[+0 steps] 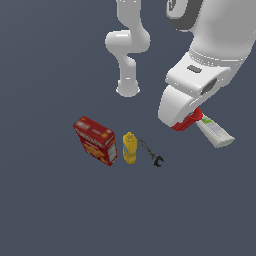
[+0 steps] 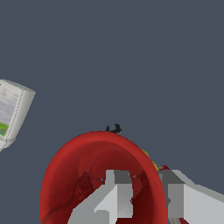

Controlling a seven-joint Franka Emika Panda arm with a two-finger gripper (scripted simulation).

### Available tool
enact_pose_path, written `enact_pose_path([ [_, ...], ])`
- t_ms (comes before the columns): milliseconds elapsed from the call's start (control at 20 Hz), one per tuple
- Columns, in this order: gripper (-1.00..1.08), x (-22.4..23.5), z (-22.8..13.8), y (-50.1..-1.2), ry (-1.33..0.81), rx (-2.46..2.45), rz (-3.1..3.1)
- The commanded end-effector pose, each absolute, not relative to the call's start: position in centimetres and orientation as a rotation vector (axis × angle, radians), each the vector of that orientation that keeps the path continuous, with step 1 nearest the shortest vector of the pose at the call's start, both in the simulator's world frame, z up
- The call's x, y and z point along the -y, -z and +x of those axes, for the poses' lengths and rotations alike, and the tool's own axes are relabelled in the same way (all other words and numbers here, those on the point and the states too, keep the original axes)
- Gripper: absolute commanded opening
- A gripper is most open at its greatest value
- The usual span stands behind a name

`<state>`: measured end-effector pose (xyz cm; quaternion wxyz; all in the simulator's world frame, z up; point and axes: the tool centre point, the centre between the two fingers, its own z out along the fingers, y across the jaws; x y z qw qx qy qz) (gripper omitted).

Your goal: Pick up a designated object from a clutter of objects.

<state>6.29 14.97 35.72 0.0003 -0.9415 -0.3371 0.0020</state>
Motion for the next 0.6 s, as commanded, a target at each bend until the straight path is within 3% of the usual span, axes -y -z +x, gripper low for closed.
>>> enact_pose_path([
  [0,-1.0,-15.0,6.5,-36.0,-0.003,1.059,-2.957],
  [550,-1.0,-15.5,8.1,-37.9,-0.003,1.059,-2.957],
])
